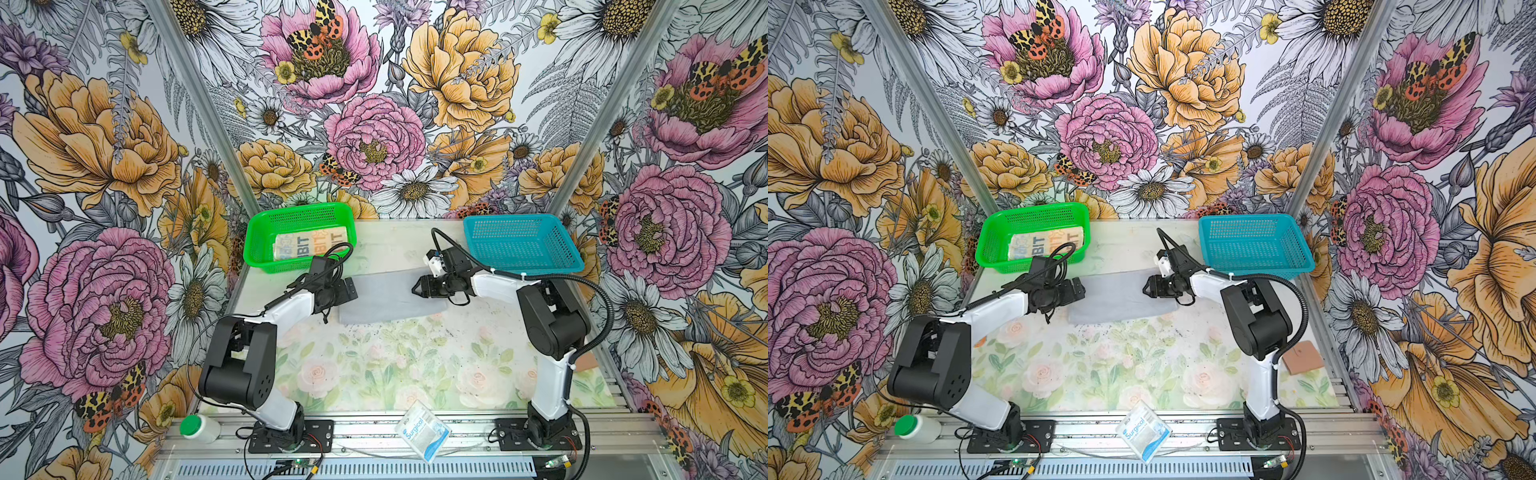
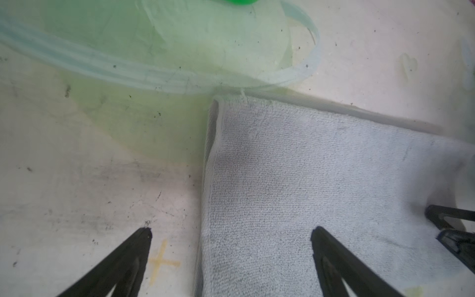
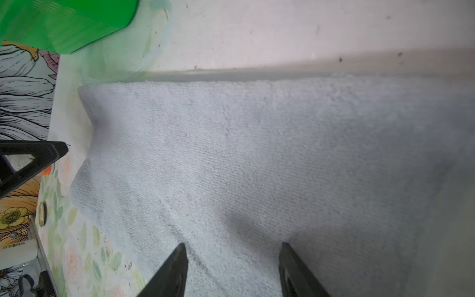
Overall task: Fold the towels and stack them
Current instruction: 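Pinch the grey towel's corner nearest the green basket with the left gripper, then lift the towel toward the green basket with the left gripper while the right retracts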
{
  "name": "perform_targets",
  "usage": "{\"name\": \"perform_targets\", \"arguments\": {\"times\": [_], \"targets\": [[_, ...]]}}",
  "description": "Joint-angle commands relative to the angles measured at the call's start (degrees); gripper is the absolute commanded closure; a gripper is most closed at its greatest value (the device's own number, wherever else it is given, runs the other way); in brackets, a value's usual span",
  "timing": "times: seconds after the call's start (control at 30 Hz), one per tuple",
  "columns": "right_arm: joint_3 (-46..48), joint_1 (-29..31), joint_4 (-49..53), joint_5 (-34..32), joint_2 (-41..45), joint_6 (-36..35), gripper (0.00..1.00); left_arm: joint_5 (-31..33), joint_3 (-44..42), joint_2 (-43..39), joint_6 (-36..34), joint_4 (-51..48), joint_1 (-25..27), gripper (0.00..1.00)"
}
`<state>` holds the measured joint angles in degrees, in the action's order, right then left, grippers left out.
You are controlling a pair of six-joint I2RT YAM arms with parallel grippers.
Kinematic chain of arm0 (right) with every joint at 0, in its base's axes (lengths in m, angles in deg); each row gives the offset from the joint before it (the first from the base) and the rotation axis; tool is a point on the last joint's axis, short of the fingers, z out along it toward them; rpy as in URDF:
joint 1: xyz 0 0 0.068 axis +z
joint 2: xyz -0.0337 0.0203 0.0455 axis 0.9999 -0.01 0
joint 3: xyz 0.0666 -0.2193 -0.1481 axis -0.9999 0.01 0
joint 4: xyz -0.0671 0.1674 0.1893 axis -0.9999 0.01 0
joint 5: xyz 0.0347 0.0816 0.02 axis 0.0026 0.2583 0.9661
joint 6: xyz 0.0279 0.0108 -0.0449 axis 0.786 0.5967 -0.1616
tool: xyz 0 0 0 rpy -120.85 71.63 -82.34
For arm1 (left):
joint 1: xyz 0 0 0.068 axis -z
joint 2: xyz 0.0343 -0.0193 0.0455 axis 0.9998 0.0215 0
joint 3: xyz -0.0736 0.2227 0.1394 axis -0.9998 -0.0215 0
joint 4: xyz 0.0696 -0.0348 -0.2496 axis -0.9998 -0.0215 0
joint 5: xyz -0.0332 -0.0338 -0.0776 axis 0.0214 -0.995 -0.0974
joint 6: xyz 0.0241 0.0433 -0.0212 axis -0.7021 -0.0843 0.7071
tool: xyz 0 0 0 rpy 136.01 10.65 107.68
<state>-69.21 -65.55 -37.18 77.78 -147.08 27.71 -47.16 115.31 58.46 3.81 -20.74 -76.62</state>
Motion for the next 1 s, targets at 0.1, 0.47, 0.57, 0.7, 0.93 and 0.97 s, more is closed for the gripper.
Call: {"name": "perform_targets", "arguments": {"times": [0.1, 0.47, 0.57, 0.7, 0.93, 0.97], "targets": [[2.67, -0.5, -2.45, -2.59, 0.25, 0.25, 0.38, -0.29, 3.16, 1.64, 0.79, 0.1, -0.03, 0.01], [5.26, -0.76, -2.47, -2.51, 1.43, 0.33, 0.37, 0.47, 4.66, 8.09, 2.43, 1.54, 1.22, 0.02], [5.72, -0.84, -2.41, -2.7, 1.91, 0.43, 0.36, -0.23, 4.25, 9.31, 3.08, 2.7, 1.14, 0.08], [6.11, -0.85, -2.4, -2.7, 2.2, 0.6, 0.36, -2.26, 3.39, 10.56, 4.04, 4.27, 1.34, 0.22], [6.12, -0.85, -2.42, -2.75, 2.9, 0.97, 0.35, -4.09, 4.46, 13.13, 6.01, 6.67, 4.25, 0.49], [6.16, -0.85, -2.38, -2.78, 3.01, 1.04, 0.35, -4.0, 5.08, 13.39, 6.19, 6.67, 4.8, 0.51]]}}
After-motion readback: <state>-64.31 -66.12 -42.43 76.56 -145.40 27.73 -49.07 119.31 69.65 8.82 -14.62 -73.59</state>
